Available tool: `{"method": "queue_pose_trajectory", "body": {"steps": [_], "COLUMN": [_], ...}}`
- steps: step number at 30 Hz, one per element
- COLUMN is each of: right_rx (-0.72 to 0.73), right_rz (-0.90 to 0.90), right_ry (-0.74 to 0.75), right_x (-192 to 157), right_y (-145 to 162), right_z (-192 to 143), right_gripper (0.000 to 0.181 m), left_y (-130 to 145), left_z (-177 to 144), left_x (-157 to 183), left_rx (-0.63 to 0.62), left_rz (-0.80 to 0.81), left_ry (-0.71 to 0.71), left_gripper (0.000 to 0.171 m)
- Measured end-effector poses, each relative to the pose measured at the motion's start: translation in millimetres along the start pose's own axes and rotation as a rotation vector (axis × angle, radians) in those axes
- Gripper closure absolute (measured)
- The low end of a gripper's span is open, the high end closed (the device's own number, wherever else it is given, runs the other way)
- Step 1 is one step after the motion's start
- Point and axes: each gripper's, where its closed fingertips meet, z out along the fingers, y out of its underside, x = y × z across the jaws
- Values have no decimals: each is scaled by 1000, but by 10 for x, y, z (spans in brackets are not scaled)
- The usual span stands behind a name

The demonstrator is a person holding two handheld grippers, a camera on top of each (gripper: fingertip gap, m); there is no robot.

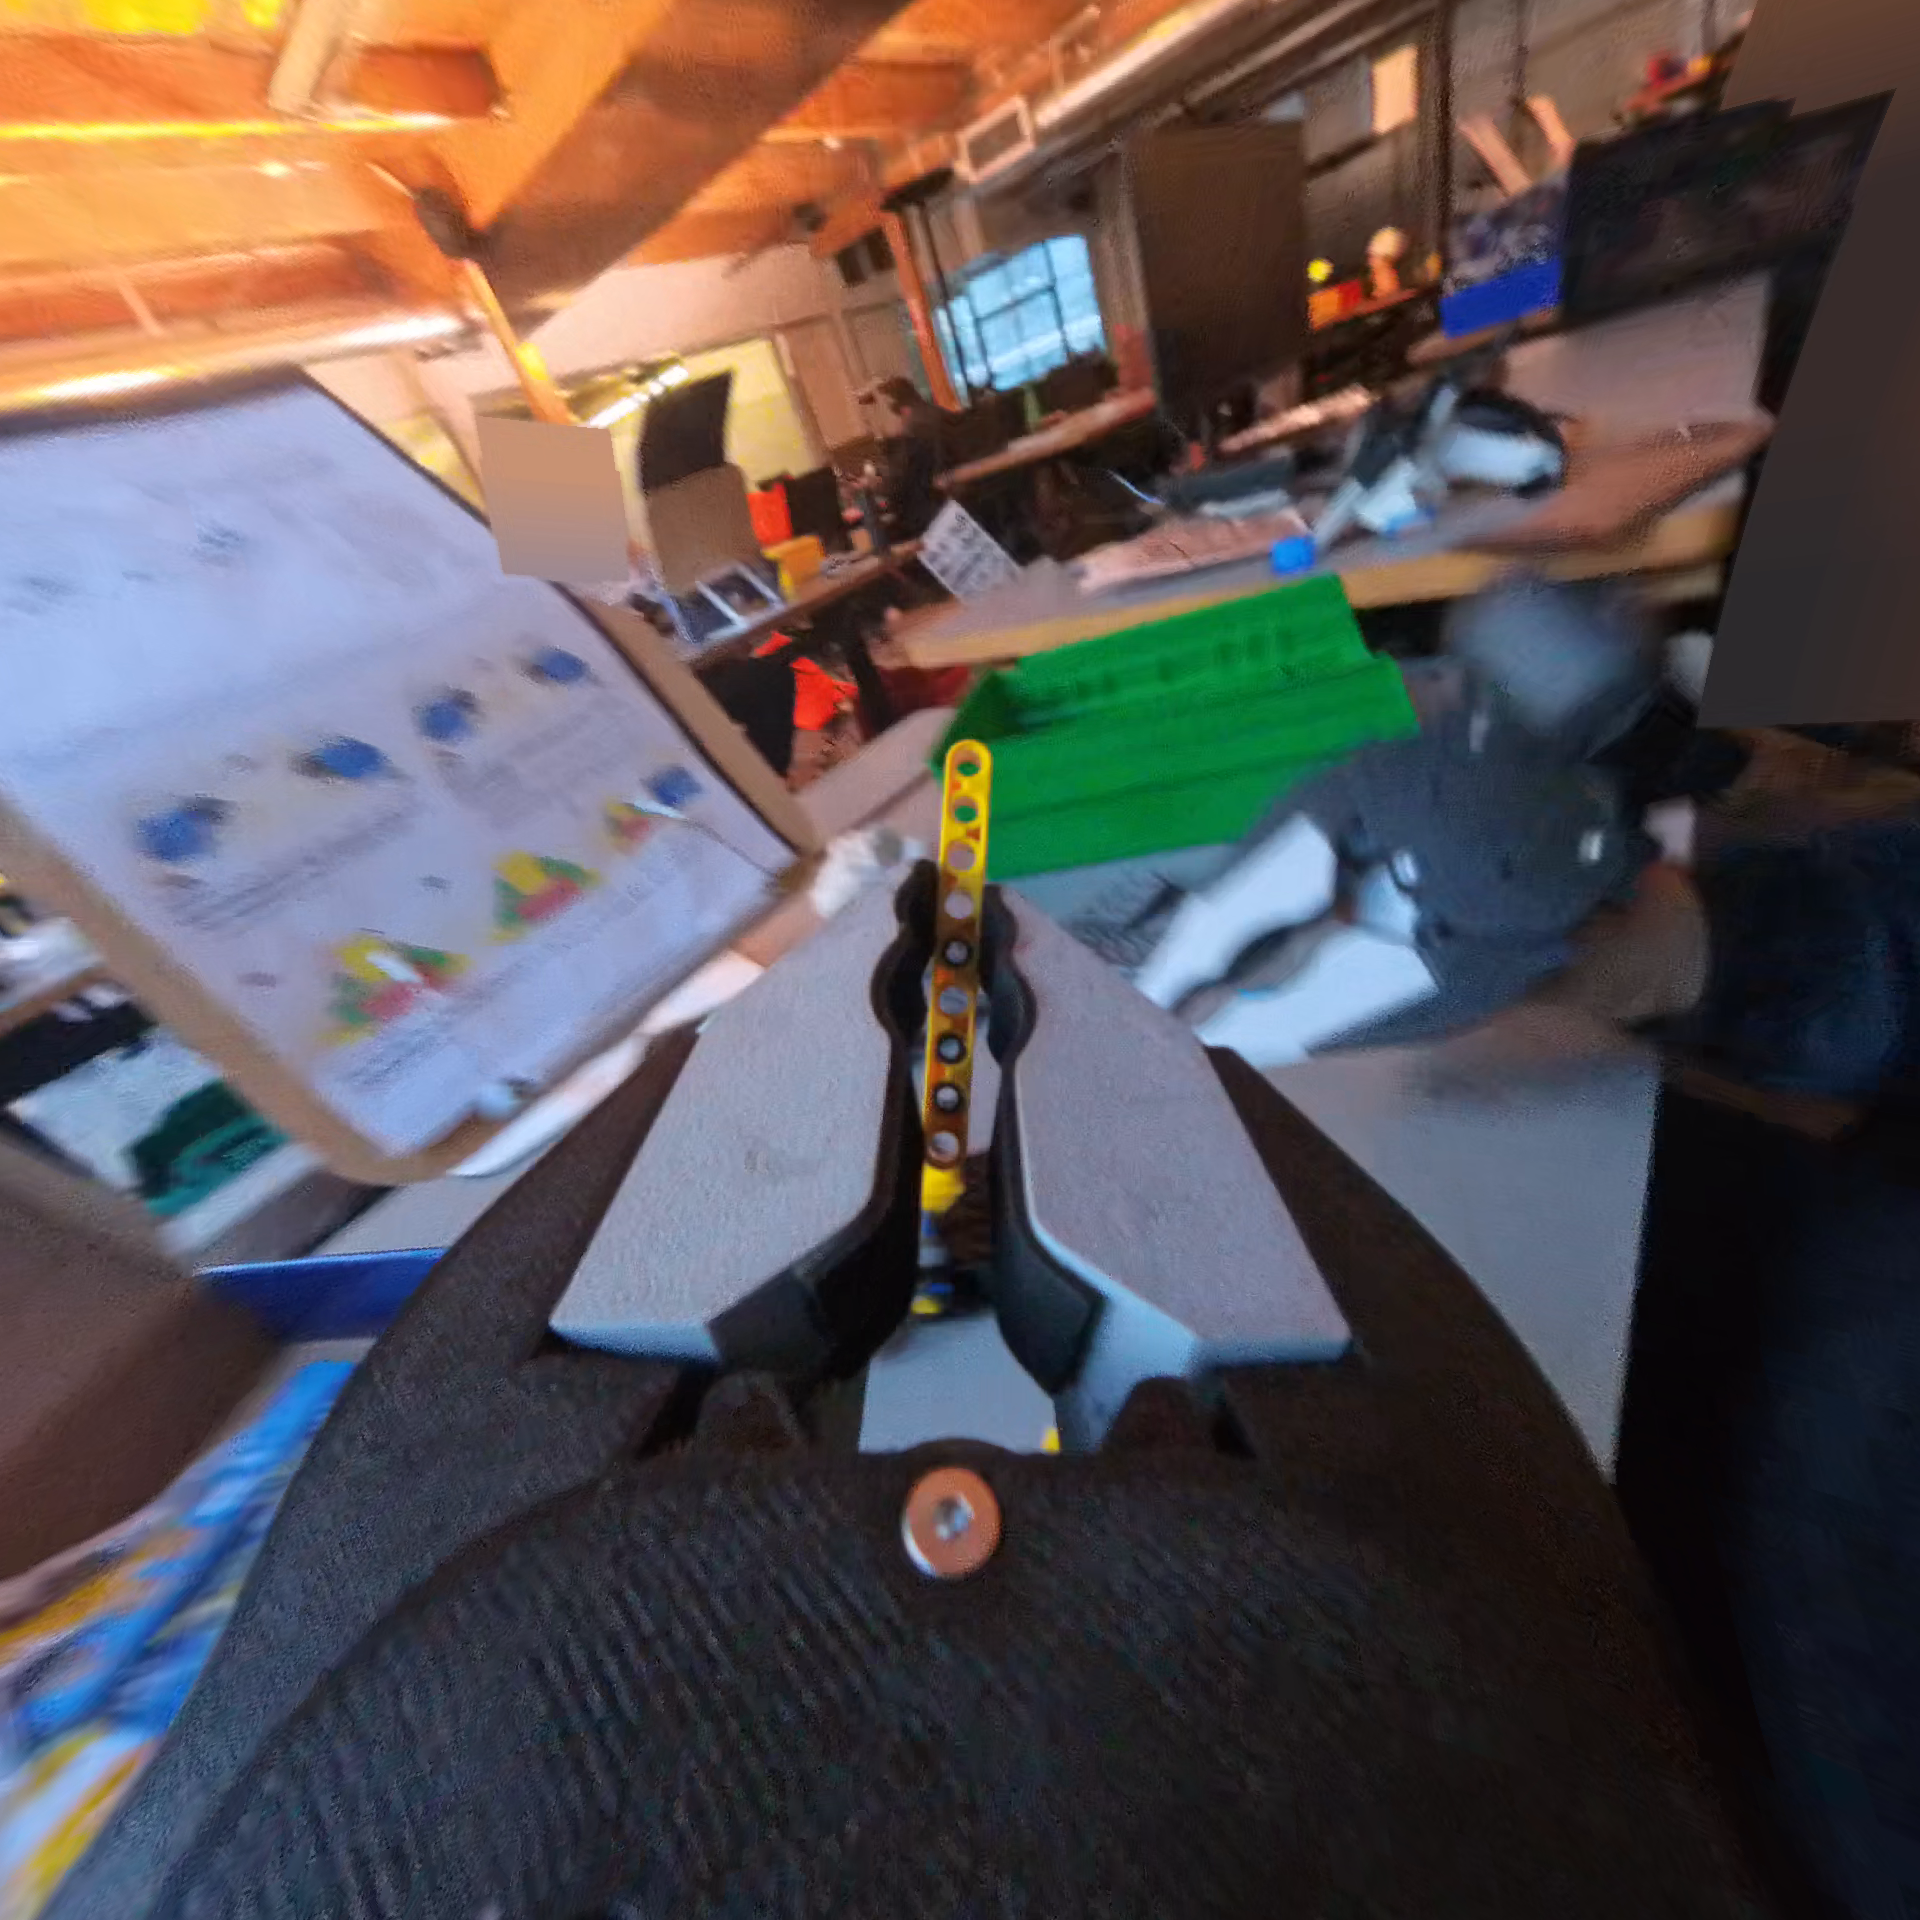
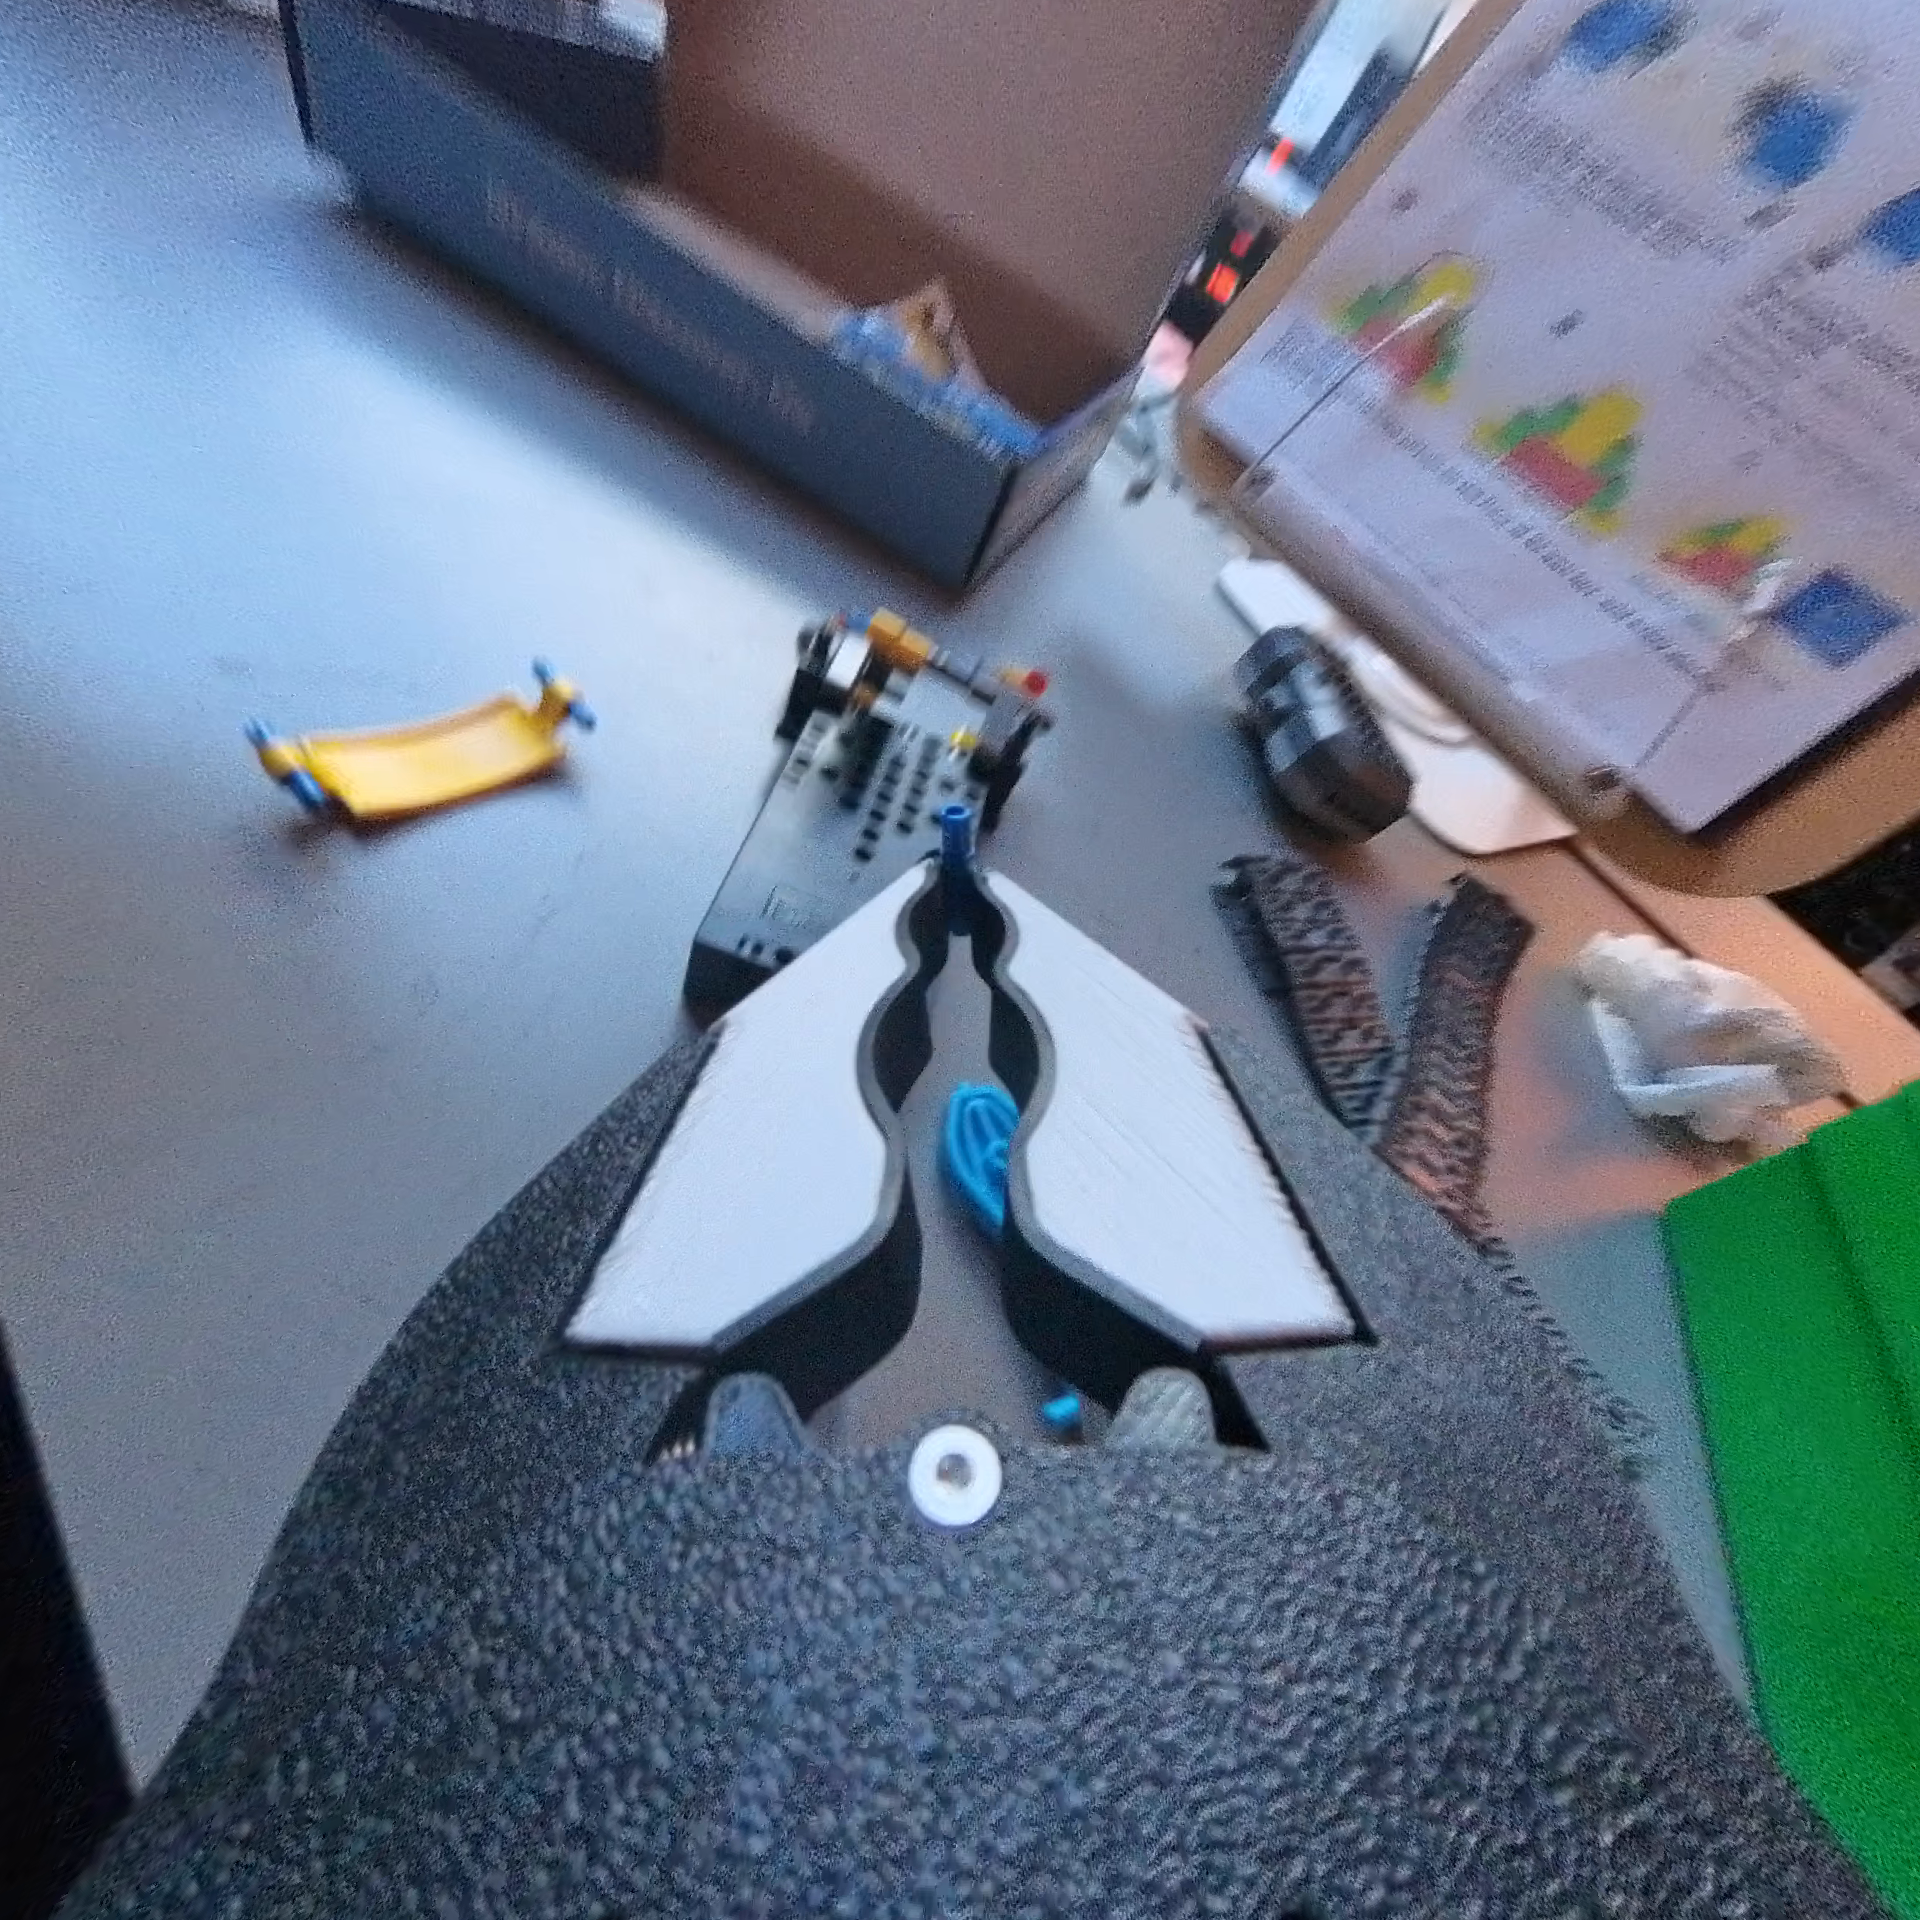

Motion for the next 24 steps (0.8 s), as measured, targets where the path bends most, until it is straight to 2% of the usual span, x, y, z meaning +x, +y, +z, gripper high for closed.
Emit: {"method": "queue_pose_trajectory", "body": {"steps": [1,2,5,7,9,12,15,16,18,20,21,24], "right_rx": [45,65,78,6,-41,-94,-127,-179,-310,-241,-230,-232], "right_rz": [20,3,-8,-9,-37,96,314,380,506,605,619,574], "right_ry": [14,43,101,145,292,455,478,463,448,405,405,473], "right_x": [84,186,462,690,1118,1777,2162,2217,2271,2283,2300,2386], "right_y": [-104,-243,-507,-449,-369,-85,430,681,1167,1202,1195,1101], "right_z": [-98,-176,-332,-482,-814,-1400,-1689,-1698,-1698,-1698,-1730,-1849], "right_gripper": [180,180,180,179,179,179,165,155,119,125,121,114], "left_y": [-211,-300,55,355,477,611,648,672,718,804,835,903], "left_z": [-158,-245,-97,77,169,194,201,212,236,266,280,327], "left_x": [-203,-289,-187,143,381,529,641,677,746,788,806,862], "left_rx": [28,28,-98,-213,-249,-310,-322,-332,-335,-366,-374,-386], "left_rz": [59,115,6,-40,-17,29,-29,-61,-101,-128,-135,-151], "left_ry": [-57,-74,49,206,273,302,368,389,421,431,435,449], "left_gripper": [167,167,167,167,167,166,166,166,166,165,165,165]}}
